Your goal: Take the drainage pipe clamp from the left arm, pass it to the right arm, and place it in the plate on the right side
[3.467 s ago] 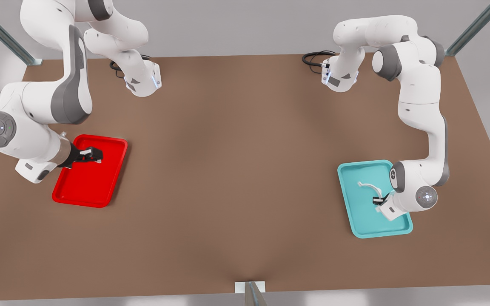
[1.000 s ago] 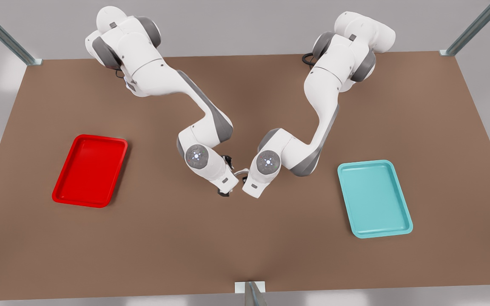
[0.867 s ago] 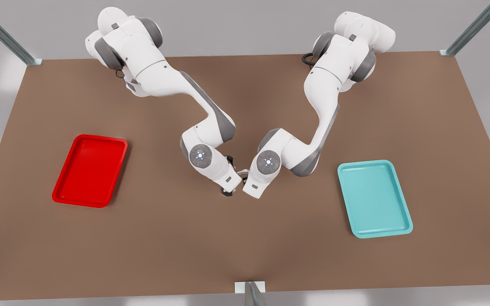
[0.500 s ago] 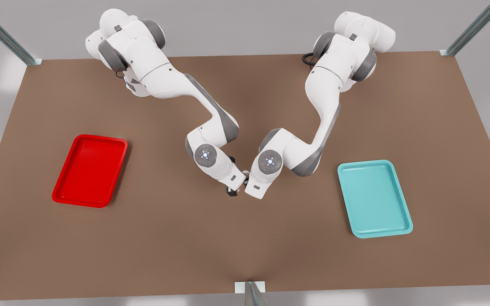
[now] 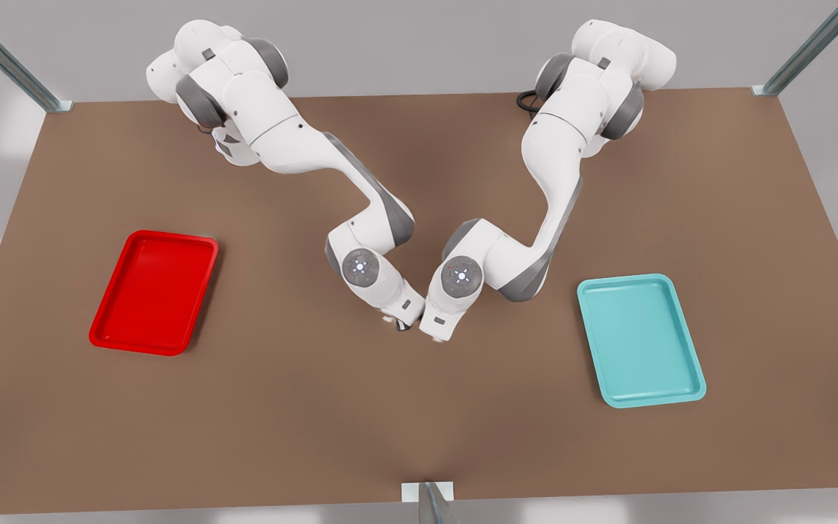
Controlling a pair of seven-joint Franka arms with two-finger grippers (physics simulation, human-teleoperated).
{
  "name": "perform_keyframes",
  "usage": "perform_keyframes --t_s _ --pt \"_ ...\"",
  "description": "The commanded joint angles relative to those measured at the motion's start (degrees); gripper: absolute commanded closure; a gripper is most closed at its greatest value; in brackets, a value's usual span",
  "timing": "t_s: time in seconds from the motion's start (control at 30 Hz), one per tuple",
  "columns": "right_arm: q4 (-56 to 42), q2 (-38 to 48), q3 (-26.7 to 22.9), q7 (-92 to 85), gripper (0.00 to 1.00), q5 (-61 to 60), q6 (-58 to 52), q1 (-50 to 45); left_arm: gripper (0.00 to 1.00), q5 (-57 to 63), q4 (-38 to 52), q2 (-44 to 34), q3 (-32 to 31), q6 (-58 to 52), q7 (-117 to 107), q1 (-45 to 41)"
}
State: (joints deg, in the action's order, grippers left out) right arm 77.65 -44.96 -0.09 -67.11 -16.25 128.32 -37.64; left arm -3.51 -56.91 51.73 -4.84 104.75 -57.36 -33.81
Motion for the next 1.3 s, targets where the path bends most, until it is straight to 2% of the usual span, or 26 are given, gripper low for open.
perform_keyframes --t_s 0.0,0.1,0.17,0.27,0.33,0.37,0.4,0.43,0.63,0.93,0.97,1.2,1.23,1.27 --pt "-0.04 0.05 0.0 -1.44 0.79 -0.27 0.44 0.19 0.0 0.17 0.05 -0.14 0.01 -0.51 -1.97 0.06" --pt "0.4 -0.65 -0.87 -1.7 0.79 0.26 0.44 2.21 0.0 0.17 0.05 -1.72 0.01 -5.52 -1.18 2.6" --pt "1.89 -0.48 -1.05 -2.23 0.79 2.27 -0.52 5.2 0.0 0.17 0.05 -6.81 -0.08 -15.18 7.77 7.88" --pt "8.48 7.17 -1.05 -2.49 0.79 8.34 -7.9 13.99 0.0 2.11 0.05 -15.25 0.1 -31.71 42.31 24.49" --pt "14.19 12.44 -1.4 -2.41 0.79 11.94 -11.68 20.4 0.0 5.01 0.13 -17.63 0.1 -35.23 51.29 28.27" --pt "17.26 14.98 -1.49 -2.49 0.79 13.0 -11.95 22.86 0.0 4.83 -6.15 -22.96 0.19 -31.13 52.69 29.49" --pt "20.08 17.36 -1.58 -2.49 0.79 15.37 -12.04 25.85 0.0 4.83 -17.53 -31.6 -0.25 -26.26 53.58 29.59" --pt "22.19 18.59 -1.58 -3.54 0.79 16.6 -12.3 29.8 0.0 4.92 -15.69 -30.37 -0.25 -31.63 53.49 29.5" --pt "24.83 18.16 -2.02 -9.26 0.79 19.5 -12.3 44.49 0.0 5.1 -15.69 -30.37 -2.19 -31.54 53.23 28.1" --pt "33.62 20.97 -2.28 -11.02 0.79 20.38 -12.3 47.83 0.0 4.74 -15.77 -30.11 -2.19 -30.49 53.23 28.54" --pt "33.53 20.88 -2.19 -11.28 0.0 20.3 -13.09 48.88 0.0 4.74 -15.77 -30.28 -2.19 -30.66 53.23 28.54" --pt "32.65 20.53 -2.11 -11.02 0.0 19.68 -13.09 49.76 0.0 4.65 -15.86 -30.11 -2.19 -30.57 53.23 28.54" --pt "30.29 20.27 -1.84 -10.4 0.0 19.68 -13.62 49.24 0.0 4.57 -15.86 -30.11 -2.19 -30.57 53.23 28.54" --pt "22.39 18.43 -1.58 -7.34 0.0 18.1 -19.06 46.87 0.0 4.57 -15.86 -30.11 -2.19 -30.57 53.23 28.54"
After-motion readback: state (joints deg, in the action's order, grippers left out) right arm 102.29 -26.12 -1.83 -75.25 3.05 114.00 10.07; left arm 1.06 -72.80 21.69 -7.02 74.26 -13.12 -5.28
